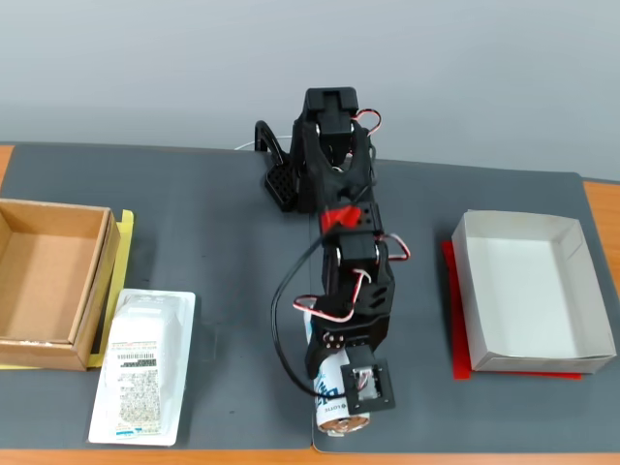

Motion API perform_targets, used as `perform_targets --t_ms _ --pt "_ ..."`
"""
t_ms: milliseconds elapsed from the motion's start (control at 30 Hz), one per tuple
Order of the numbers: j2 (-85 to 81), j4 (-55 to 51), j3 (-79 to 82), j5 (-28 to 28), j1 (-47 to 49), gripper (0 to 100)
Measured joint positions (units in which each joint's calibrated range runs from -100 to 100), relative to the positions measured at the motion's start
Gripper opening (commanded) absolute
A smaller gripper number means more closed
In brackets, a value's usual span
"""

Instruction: Pick the can and put it in the brown box

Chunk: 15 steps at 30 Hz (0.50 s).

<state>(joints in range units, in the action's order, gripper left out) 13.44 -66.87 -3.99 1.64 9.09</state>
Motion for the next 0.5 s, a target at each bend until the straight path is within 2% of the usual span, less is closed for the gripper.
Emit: perform_targets --t_ms 167,500 --pt "-6.4 -4.9 -5.4 4.2 -3.9 9" --pt "-18.9 -5.2 -5.9 14.7 -19.1 9"
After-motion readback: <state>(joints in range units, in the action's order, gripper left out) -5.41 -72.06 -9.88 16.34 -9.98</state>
